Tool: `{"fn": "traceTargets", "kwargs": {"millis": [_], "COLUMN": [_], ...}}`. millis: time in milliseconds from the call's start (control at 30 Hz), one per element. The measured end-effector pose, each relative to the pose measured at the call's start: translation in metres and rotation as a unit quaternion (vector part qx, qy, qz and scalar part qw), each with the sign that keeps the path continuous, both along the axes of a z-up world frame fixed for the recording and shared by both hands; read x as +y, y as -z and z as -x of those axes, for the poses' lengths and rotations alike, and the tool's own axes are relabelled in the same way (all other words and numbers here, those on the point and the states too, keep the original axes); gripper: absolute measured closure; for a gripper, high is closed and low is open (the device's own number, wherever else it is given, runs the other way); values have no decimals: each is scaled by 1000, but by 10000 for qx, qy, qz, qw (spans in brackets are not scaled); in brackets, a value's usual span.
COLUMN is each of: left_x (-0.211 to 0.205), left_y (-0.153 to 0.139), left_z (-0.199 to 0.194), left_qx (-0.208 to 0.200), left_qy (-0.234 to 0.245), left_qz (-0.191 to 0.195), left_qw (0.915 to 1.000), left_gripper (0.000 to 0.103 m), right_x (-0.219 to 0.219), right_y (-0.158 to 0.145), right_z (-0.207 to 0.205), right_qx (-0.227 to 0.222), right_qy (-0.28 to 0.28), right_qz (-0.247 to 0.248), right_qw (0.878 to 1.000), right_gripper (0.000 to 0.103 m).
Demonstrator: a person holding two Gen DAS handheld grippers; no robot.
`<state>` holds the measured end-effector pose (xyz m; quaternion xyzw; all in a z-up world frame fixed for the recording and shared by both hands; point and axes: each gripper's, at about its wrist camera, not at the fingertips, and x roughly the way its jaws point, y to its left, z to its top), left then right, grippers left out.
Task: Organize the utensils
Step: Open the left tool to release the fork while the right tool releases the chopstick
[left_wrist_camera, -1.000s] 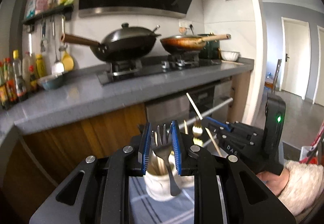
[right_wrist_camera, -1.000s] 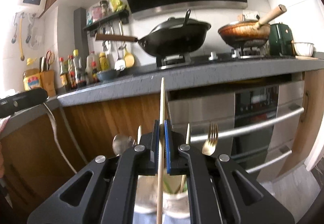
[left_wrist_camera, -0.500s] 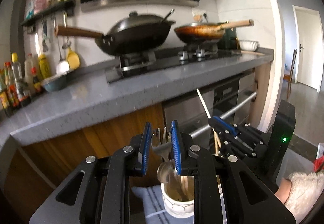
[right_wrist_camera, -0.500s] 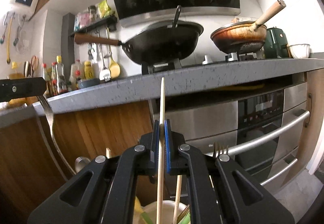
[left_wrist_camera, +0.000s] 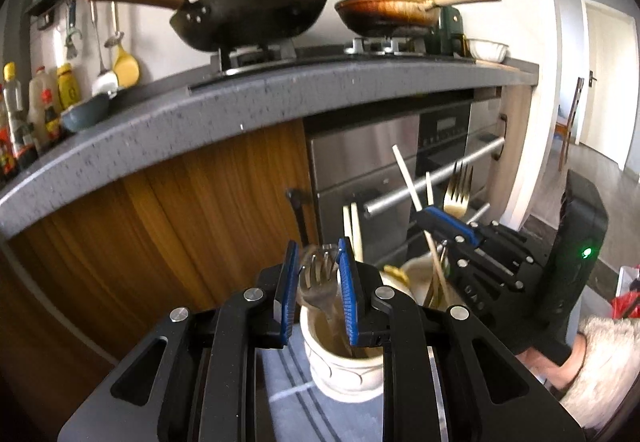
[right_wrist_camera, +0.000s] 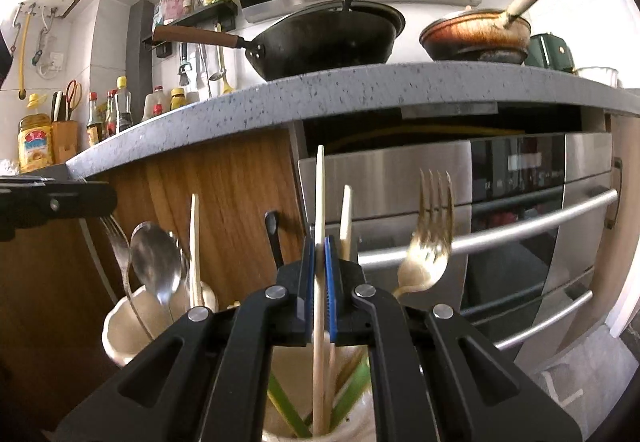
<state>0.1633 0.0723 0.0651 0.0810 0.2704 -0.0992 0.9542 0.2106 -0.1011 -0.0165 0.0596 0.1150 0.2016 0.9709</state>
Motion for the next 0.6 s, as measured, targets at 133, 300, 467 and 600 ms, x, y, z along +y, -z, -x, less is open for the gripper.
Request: {"fn": "traceTargets", "kwargs": {"millis": [133,300,467,600], "left_x": [4,6,3,0], "left_y": [9,14,14,9], "left_z": [0,1,6,10], "left_qx": [146,222,226,180], "left_qy": [-10,-7,-15,-35], "left_qz": [102,225,201,114], "left_qw": [9998,9995,9995,9998], "left_gripper": [82,82,80,66], "right_x": [-8,-15,-16,-21], "right_y": [5,11,12,6], "right_z": [4,8,12,14], "right_qx": [144,347,435,555], "right_qy": [-114,-171,-195,-231], "right_qz": [-97,-112,-70,-135], "right_qw": [9998,9992,9988,9981], "right_gripper": [98,98,97,79]}}
